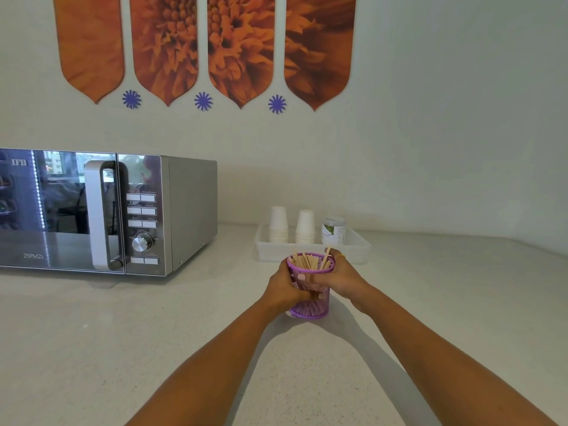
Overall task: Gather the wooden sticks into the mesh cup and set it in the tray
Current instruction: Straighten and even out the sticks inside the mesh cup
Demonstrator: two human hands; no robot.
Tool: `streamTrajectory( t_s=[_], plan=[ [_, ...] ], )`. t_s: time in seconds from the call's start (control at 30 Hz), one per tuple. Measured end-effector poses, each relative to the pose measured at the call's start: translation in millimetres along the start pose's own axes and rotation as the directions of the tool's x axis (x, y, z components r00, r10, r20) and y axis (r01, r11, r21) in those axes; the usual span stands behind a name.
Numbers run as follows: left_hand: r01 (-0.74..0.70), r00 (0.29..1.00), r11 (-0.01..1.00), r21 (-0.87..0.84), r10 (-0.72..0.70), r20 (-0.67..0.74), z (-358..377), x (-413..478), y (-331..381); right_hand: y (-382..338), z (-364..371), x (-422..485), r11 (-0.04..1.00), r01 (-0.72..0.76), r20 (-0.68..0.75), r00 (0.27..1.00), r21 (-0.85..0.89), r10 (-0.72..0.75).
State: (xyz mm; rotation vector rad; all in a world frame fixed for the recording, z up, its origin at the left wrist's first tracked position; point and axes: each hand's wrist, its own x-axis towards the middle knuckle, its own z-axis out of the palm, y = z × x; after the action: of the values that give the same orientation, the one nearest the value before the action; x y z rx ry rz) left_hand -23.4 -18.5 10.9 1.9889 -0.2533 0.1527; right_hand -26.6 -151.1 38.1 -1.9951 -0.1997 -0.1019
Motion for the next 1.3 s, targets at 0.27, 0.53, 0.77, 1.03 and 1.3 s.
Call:
streamTrajectory(
  t_s=[0.27, 0.53, 0.77, 1.03, 1.3],
  plan=[
    [0.009, 0.999, 1.0, 0.0, -0.009, -0.032, 1, 1, 1, -27, 8, 3, 0.884, 0.008, -0.032, 0.999, -0.468, -0.026],
    [-0.007, 0.999, 1.0, 0.028, 0.009, -0.046, 5, 5, 0, -36, 14, 16, 0.819, 0.04, -0.115, 0.985, -0.573, -0.129],
    [-0.014, 0.999, 0.998, 0.06, 0.016, -0.038, 4, 7, 0, -41, 5, 28, 0.82, 0.003, -0.174, 0.977, -0.573, -0.124],
    [0.001, 0.999, 0.994, 0.11, 0.005, -0.049, 6, 11, 3, -37, 12, 27, 0.839, 0.058, -0.143, 0.977, -0.541, -0.16],
    [-0.016, 0.999, 0.996, 0.088, 0.019, -0.034, 3, 12, 0, -35, 9, 32, 0.808, 0.063, -0.21, 0.951, -0.586, -0.226]
  ],
)
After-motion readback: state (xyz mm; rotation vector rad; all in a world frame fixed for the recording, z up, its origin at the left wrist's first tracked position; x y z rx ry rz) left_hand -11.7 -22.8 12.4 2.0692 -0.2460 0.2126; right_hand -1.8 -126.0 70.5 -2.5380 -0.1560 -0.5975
